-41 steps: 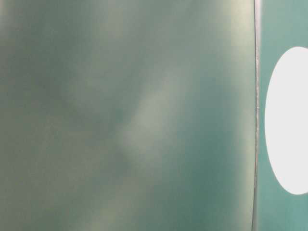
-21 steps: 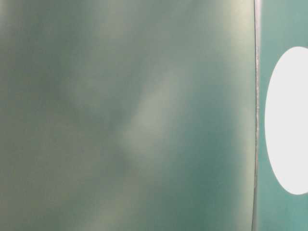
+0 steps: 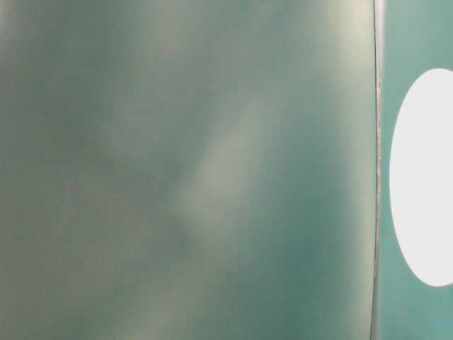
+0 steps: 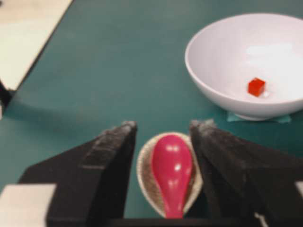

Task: Grip the spoon and scoop the red block from the bowl with right arm.
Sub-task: 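Move the right gripper to the pink spoon handle in the spoon rest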

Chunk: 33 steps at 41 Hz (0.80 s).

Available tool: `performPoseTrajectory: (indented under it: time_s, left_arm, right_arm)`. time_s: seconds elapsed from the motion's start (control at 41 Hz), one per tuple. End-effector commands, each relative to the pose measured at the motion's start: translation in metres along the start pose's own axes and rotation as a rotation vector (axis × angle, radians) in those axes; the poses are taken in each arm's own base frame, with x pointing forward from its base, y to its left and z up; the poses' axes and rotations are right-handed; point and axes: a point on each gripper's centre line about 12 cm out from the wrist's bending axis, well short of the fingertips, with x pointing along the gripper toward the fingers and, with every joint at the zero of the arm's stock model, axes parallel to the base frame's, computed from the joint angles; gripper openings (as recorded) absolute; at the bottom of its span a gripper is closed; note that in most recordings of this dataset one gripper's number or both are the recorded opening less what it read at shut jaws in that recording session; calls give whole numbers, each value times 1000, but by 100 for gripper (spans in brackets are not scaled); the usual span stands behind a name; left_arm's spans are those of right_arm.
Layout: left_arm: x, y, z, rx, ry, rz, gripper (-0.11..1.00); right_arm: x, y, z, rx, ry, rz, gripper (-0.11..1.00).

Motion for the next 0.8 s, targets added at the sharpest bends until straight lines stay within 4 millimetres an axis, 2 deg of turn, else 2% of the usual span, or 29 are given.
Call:
performPoseTrajectory:
  time_s: [0.0,0.341,0.78]
  left_arm:
    - [2,0,6,3,-5,-1,0]
    - [2,0,6,3,-3,0,0]
    - [2,0,6,6,-2,-1,0]
  right_arm:
    - [4,1,-4,0,-16,3,54]
    - [11,-6,-44,-9,121,-46,54]
    - [18,-3,-64,-38,151,-35,54]
